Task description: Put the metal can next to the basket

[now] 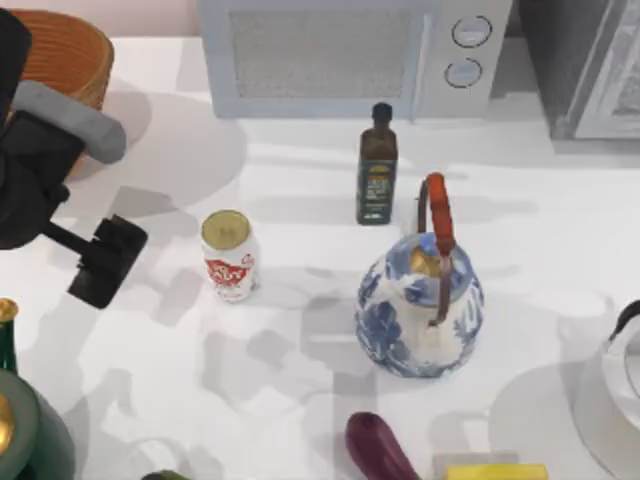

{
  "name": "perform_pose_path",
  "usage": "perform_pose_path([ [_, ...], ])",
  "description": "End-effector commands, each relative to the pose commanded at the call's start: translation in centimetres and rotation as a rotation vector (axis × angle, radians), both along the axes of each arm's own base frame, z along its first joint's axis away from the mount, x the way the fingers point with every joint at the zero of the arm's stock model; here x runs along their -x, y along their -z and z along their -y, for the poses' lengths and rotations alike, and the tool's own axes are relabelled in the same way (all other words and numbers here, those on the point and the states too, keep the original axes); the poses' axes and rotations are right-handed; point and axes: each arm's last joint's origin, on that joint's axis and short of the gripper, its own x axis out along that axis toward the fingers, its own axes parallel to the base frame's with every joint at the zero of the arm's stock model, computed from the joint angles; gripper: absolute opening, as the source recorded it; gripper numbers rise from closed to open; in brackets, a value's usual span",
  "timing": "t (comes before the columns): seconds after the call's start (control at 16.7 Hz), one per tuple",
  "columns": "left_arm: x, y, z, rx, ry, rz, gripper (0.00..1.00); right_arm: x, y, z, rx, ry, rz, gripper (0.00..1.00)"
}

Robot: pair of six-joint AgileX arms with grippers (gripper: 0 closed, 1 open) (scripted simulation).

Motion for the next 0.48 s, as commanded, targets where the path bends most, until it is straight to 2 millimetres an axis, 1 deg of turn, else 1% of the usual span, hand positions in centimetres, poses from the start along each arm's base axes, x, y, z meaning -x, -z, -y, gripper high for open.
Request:
perform_pose_path([
  [0.12, -3.3, 0.8, 2.3, -0.041, 0.069, -0.150, 1.00, 0.0, 0.0, 0.0, 0.000, 0.000, 0.000, 1.00],
  [0.24, -6.1, 1.7, 4.9, -0.079, 0.131, -0.257, 1.00, 0.0, 0.0, 0.0, 0.000, 0.000, 0.000, 1.00],
  [0.36, -8.4, 2.4, 7.4, -0.110, 0.183, -0.319, 1.00, 0.0, 0.0, 0.0, 0.000, 0.000, 0.000, 1.00],
  [0.48, -10.0, 3.0, 9.6, -0.135, 0.223, -0.344, 1.00, 0.0, 0.0, 0.0, 0.000, 0.000, 0.000, 1.00],
])
